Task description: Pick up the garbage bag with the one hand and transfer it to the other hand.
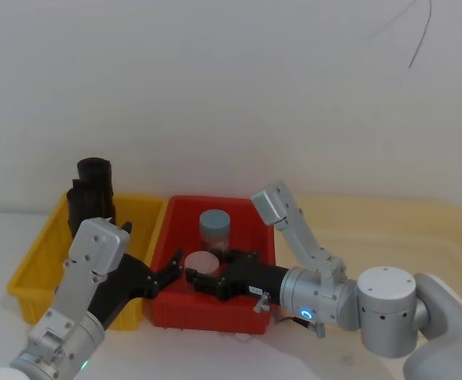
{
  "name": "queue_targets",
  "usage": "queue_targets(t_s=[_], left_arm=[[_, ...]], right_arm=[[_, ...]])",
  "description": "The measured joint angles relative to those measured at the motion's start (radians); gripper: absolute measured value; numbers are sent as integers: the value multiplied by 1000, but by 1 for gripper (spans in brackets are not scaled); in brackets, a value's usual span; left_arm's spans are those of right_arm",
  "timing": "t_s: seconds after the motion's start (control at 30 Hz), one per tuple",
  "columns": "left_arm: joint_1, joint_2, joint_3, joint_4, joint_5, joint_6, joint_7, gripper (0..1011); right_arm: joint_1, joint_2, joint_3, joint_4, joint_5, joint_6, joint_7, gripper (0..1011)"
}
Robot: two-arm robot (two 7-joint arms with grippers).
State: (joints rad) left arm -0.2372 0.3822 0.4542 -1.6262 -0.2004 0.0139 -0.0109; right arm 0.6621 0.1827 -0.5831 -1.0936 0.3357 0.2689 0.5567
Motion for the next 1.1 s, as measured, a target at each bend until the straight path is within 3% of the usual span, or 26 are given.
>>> queue_targets(t_s=[1.1], left_arm=[[0, 0, 0, 0, 0, 0, 0, 1001]], right_arm=[[0, 0, 0, 1, 0, 0, 0, 646]])
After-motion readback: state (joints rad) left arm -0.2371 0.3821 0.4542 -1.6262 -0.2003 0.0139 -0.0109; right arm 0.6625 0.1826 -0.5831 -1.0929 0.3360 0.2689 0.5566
